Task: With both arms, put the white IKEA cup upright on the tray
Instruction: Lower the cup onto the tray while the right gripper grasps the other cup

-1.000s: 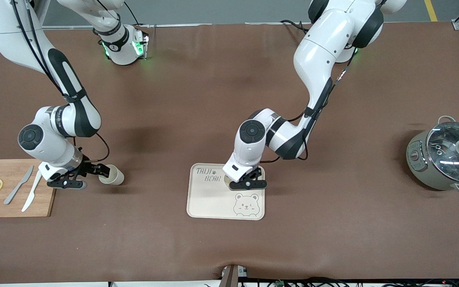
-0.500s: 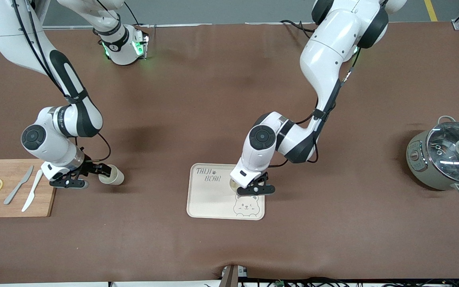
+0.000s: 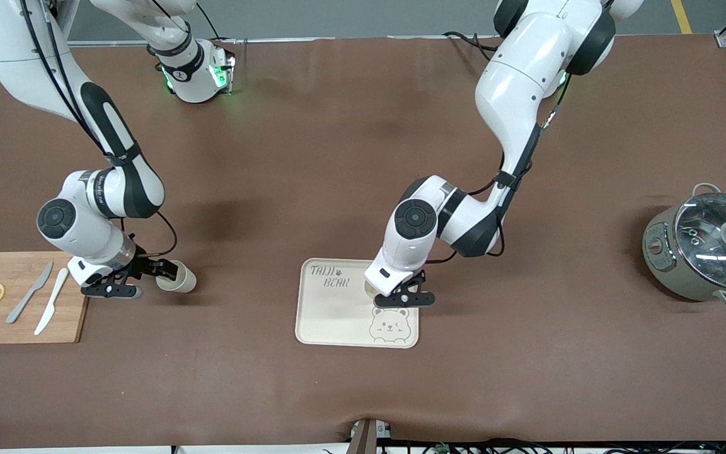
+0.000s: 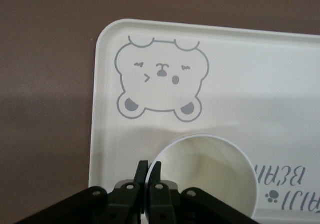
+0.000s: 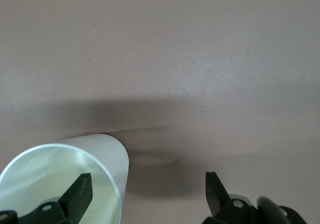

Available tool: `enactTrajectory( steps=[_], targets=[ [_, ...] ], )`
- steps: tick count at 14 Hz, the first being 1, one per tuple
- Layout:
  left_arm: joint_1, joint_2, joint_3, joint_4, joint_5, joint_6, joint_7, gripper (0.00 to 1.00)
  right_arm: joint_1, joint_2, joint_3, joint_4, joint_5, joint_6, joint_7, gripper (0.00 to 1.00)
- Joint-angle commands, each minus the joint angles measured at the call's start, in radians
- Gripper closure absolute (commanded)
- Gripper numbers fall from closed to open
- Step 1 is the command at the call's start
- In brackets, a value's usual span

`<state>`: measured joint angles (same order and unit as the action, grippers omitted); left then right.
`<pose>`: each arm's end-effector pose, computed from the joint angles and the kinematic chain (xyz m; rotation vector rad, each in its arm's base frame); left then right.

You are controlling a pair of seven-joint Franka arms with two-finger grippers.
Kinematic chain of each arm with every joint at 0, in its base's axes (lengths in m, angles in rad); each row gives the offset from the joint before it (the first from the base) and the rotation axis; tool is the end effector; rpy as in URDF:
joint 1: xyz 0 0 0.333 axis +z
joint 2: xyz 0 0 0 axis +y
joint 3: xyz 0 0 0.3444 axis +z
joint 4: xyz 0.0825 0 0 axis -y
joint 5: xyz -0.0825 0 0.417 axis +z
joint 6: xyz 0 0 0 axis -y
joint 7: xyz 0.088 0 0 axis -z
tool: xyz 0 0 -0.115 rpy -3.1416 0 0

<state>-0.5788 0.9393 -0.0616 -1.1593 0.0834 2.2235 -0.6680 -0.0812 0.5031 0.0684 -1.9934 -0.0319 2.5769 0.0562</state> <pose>0.6769 -0.4808 0.2287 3.0765 0.0146 0.1747 0.6520 -0.0092 0.2045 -3.1217 0.0820 -0.1274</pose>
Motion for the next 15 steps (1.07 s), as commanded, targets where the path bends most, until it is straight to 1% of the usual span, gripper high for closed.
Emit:
enactTrajectory(
  steps=[1, 2, 4, 6, 8, 9, 11, 13, 15],
  targets=[
    [0.026, -0.088, -0.016, -0.106, -0.028, -0.019, 0.059, 1.00, -0.008, -0.001, 0.008, -0.004, -0.013, 0.005, 0.002, 0.06],
    [0.048, -0.096, -0.032, -0.114, -0.028, -0.019, 0.071, 1.00, -0.006, -0.001, 0.008, -0.002, -0.013, 0.005, 0.002, 0.15],
    [0.060, -0.096, -0.049, -0.123, -0.028, -0.018, 0.076, 1.00, -0.002, -0.003, 0.008, -0.002, -0.011, 0.005, 0.002, 0.30],
    [0.059, -0.093, -0.049, -0.122, -0.028, -0.009, 0.074, 1.00, -0.002, -0.003, 0.008, -0.002, -0.011, 0.005, 0.002, 0.40],
    [0.059, -0.091, -0.049, -0.122, -0.028, 0.005, 0.073, 1.00, 0.004, -0.003, 0.010, -0.002, -0.011, 0.003, 0.002, 0.55],
    [0.059, -0.090, -0.049, -0.122, -0.028, 0.016, 0.071, 1.00, 0.005, -0.003, 0.008, -0.002, -0.011, 0.005, 0.002, 0.58],
    [0.057, -0.086, -0.049, -0.122, -0.030, 0.045, 0.065, 1.00, 0.005, -0.003, 0.008, -0.002, -0.011, 0.005, 0.002, 0.71],
    [0.057, -0.085, -0.049, -0.122, -0.030, 0.062, 0.064, 1.00, 0.005, -0.003, 0.008, -0.002, -0.011, 0.005, 0.004, 0.78],
    [0.057, -0.085, -0.049, -0.122, -0.030, 0.083, 0.062, 1.00, 0.005, -0.003, 0.010, -0.002, -0.011, 0.006, 0.004, 0.92]
  ],
)
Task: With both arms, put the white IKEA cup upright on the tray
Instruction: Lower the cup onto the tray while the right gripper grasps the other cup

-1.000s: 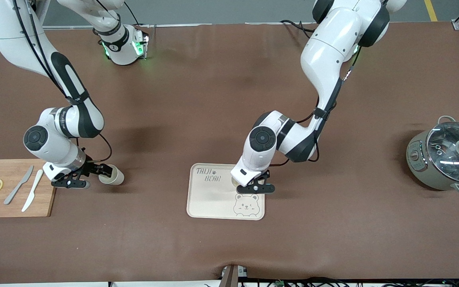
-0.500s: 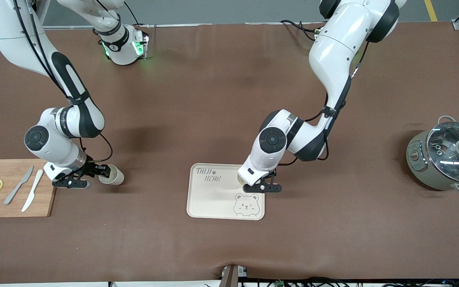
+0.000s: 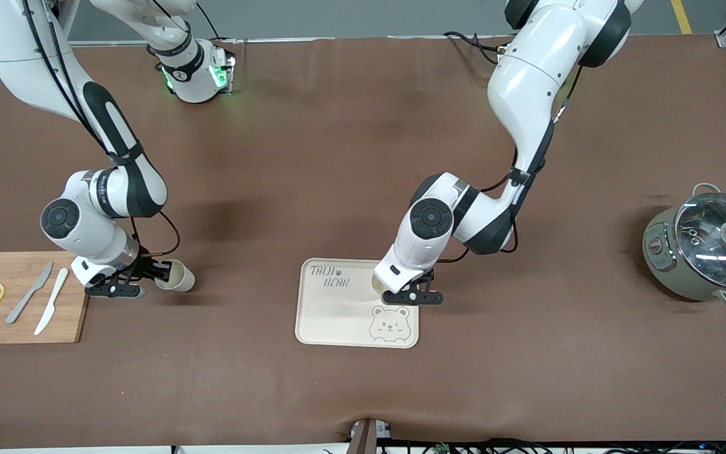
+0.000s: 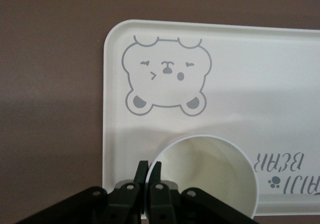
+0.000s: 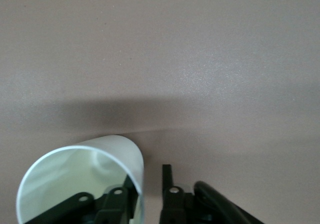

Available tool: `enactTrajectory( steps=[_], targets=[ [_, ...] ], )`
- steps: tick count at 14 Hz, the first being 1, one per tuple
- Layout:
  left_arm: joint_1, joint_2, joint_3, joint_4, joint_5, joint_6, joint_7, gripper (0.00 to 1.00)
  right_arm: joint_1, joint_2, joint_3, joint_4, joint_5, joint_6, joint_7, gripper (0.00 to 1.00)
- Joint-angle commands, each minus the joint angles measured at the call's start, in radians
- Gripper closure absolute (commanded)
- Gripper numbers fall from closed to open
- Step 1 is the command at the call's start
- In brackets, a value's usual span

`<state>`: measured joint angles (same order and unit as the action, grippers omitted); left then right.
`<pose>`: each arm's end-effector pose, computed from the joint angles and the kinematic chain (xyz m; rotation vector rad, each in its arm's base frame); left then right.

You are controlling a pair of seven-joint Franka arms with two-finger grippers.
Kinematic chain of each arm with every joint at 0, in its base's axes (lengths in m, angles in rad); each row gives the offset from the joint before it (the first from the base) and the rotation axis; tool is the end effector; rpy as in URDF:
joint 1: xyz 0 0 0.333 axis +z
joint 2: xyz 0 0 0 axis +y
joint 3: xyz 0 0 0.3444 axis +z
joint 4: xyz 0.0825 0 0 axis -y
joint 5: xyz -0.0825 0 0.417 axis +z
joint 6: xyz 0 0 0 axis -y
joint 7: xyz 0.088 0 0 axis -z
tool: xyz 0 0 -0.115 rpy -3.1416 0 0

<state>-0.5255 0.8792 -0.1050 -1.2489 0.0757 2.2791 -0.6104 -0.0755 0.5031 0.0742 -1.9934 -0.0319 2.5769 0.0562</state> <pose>0.6773 -0.4623 0.2405 3.0323 -0.0315 0.1778 0.6521 -0.0018 0.2046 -3.1189 0.0653 -0.1273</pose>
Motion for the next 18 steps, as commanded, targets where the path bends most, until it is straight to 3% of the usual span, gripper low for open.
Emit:
enactTrajectory(
  steps=[1, 4, 15, 18],
  targets=[
    [0.004, -0.023, -0.005, -0.033, -0.022, 0.033, 0.006, 1.00, -0.001, -0.003, 0.004, -0.002, -0.011, 0.006, 0.004, 0.93],
    [0.002, -0.013, -0.005, -0.053, -0.022, 0.084, 0.006, 1.00, -0.001, -0.003, 0.004, -0.002, -0.011, 0.006, 0.004, 1.00],
    [0.002, -0.013, -0.004, -0.075, -0.019, 0.120, 0.004, 1.00, -0.004, -0.006, 0.004, 0.001, -0.009, -0.007, 0.004, 1.00],
    [0.002, -0.011, -0.004, -0.075, -0.016, 0.132, 0.004, 1.00, -0.004, -0.046, 0.006, 0.010, -0.009, -0.059, -0.002, 1.00]
  ],
)
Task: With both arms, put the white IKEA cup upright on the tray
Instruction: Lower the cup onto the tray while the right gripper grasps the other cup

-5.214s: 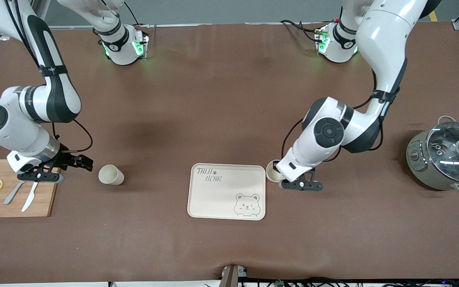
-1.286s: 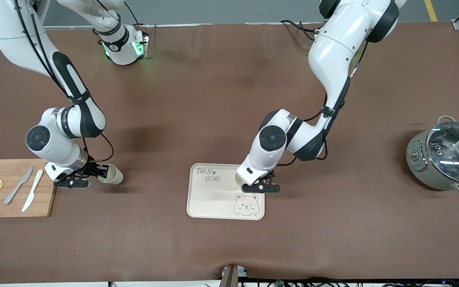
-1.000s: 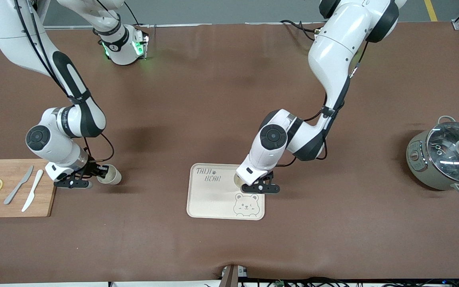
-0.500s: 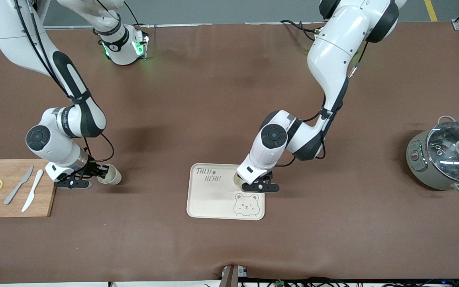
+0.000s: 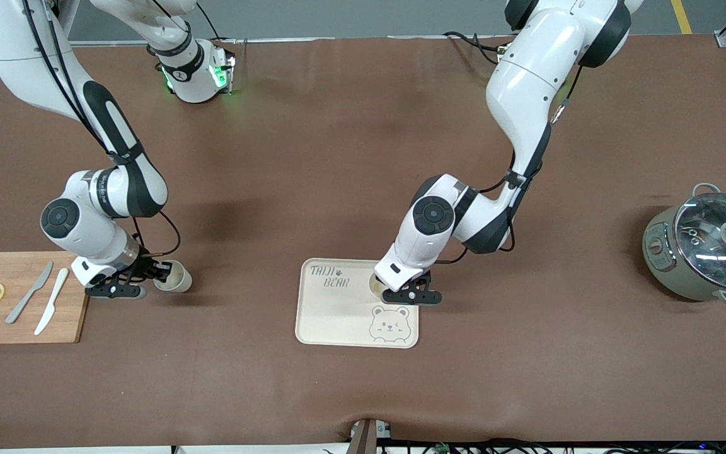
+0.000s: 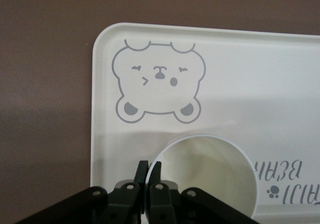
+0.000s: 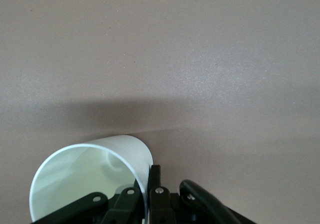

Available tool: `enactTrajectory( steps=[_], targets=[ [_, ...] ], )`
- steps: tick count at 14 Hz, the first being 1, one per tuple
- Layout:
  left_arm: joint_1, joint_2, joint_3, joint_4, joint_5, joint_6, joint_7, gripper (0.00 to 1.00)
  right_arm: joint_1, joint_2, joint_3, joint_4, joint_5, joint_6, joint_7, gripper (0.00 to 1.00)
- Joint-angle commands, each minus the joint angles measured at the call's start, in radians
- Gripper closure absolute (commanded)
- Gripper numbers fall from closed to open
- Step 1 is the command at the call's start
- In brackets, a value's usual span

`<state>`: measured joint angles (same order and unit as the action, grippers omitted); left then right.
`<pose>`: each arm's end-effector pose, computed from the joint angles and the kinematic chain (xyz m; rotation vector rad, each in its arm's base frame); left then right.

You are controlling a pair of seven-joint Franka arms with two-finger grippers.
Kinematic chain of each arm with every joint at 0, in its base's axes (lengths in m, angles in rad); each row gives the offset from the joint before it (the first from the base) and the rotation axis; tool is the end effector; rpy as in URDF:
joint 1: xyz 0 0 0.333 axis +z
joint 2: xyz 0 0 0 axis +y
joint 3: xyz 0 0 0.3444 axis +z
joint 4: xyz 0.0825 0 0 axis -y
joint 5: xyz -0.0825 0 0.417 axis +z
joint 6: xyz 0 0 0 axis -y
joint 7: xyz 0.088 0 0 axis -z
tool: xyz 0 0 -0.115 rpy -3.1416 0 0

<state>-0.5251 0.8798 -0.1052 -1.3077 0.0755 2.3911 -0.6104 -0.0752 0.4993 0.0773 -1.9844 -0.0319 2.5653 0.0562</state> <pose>0.6723 -0.4619 0.2227 2.9949 -0.0350 0.2377 0.6548 0.0001 0.2098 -3.1178 0.0608 -0.1292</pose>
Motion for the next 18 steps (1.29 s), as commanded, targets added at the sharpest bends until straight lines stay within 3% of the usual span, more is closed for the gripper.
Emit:
enactTrajectory(
  steps=[1, 7, 18],
  targets=[
    [0.000, -0.012, -0.004, -0.016, -0.016, 0.020, 0.005, 1.00, -0.005, -0.057, 0.002, 0.013, -0.010, -0.095, -0.001, 1.00],
    [-0.001, -0.002, -0.004, -0.019, -0.013, 0.045, 0.005, 1.00, -0.006, -0.137, 0.004, 0.124, -0.003, -0.382, 0.002, 1.00],
    [-0.001, 0.008, -0.002, -0.018, -0.008, 0.062, 0.017, 1.00, -0.005, -0.159, 0.006, 0.134, 0.003, -0.405, 0.005, 1.00]
  ],
)
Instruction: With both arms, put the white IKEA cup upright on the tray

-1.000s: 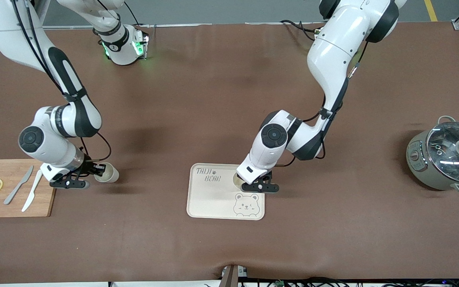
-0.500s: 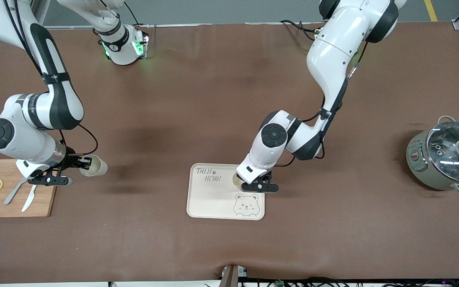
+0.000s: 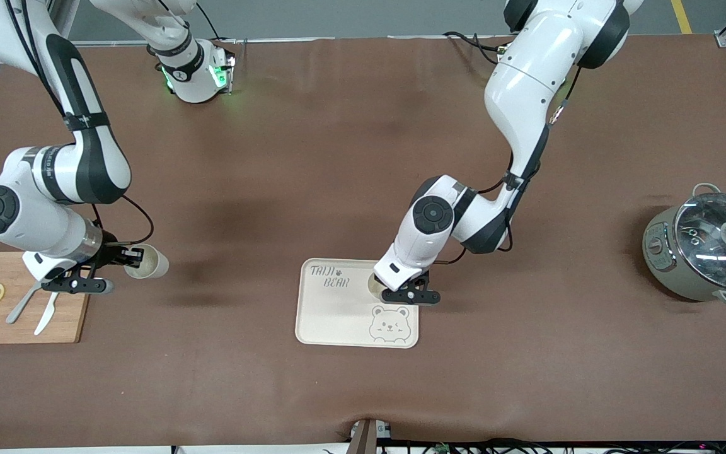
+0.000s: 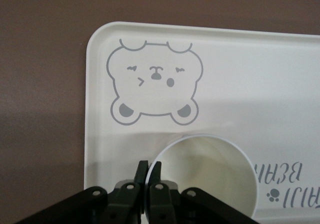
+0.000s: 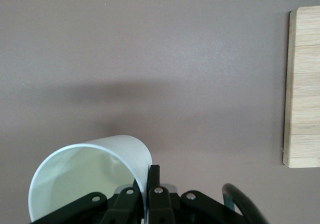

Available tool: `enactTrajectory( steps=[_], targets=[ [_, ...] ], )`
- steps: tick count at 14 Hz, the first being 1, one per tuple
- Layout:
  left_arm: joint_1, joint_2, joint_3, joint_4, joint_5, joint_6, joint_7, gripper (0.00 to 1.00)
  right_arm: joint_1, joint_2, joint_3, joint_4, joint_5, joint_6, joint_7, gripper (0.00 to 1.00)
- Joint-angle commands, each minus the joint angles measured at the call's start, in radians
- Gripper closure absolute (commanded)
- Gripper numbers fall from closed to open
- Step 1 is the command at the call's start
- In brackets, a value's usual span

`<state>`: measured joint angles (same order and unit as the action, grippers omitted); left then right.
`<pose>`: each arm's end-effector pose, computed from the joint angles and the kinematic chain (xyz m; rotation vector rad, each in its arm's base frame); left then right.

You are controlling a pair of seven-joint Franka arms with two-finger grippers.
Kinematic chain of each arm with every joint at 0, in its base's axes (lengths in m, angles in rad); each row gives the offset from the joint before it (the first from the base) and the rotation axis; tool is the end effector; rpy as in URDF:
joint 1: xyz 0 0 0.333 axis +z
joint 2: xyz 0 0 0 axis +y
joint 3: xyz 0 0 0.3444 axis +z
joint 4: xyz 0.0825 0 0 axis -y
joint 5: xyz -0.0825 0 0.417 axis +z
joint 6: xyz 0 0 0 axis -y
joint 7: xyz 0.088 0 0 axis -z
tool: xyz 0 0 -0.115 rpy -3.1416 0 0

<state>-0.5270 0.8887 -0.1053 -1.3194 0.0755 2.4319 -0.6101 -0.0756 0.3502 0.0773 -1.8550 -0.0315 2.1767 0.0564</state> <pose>0.6707 -0.4635 0.2142 2.9797 -0.0384 0.2597 0.6651 -0.0033 0.3306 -3.1405 0.0639 0.0429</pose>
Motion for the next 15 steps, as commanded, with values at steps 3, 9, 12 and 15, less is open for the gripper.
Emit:
enactTrajectory(
  steps=[3, 9, 12, 15],
  targets=[
    [0.001, 0.000, -0.002, -0.006, -0.006, 0.021, 0.018, 1.00, -0.003, -0.010, 0.006, 0.005, 0.002, -0.017, 0.005, 1.00],
    [0.001, 0.000, -0.001, -0.003, 0.003, 0.021, 0.038, 0.82, -0.003, -0.008, 0.006, 0.005, 0.002, -0.015, 0.005, 1.00],
    [0.001, 0.000, -0.001, -0.001, 0.001, 0.021, 0.049, 0.68, -0.003, -0.008, 0.006, 0.004, 0.002, -0.015, 0.005, 1.00],
    [-0.004, 0.000, -0.001, -0.001, 0.001, 0.021, 0.043, 0.53, -0.003, -0.008, 0.006, 0.004, 0.002, -0.015, 0.005, 1.00]
  ],
)
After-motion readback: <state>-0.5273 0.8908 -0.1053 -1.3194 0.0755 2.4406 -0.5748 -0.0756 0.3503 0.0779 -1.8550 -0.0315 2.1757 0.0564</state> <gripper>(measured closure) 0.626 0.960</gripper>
